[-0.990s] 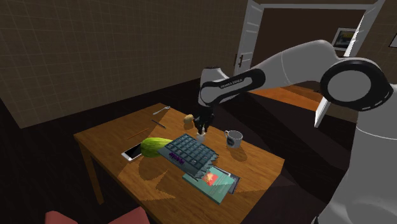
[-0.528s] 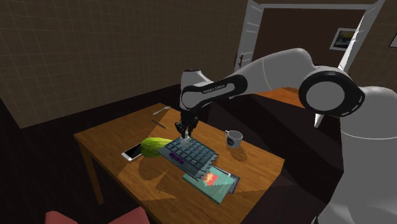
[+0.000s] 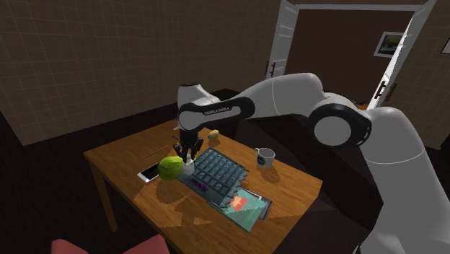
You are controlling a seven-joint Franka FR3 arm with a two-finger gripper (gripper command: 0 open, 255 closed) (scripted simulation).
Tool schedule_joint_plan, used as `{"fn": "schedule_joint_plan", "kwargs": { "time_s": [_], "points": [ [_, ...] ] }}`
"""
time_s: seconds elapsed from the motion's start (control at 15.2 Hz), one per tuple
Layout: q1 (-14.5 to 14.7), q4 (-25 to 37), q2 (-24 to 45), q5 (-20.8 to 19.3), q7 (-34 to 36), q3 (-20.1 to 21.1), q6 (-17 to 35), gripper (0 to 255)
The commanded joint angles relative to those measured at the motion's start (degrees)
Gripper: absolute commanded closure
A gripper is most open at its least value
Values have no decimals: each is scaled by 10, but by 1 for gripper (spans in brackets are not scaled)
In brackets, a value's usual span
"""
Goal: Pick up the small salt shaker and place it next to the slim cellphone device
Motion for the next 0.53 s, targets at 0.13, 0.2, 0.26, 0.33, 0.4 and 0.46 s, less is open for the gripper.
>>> {"fn": "schedule_joint_plan", "kwargs": {
  "time_s": [0.13,0.2,0.26,0.33,0.4,0.46],
  "points": [
    [30,168,106,-5,28,3,-63,255],
    [38,226,141,-6,34,3,-86,255],
    [51,341,207,-8,41,3,-134,255],
    [51,332,206,-7,41,2,-126,255],
    [50,325,207,-7,42,2,-118,255],
    [50,318,207,-8,42,2,-111,255]
  ]
}}
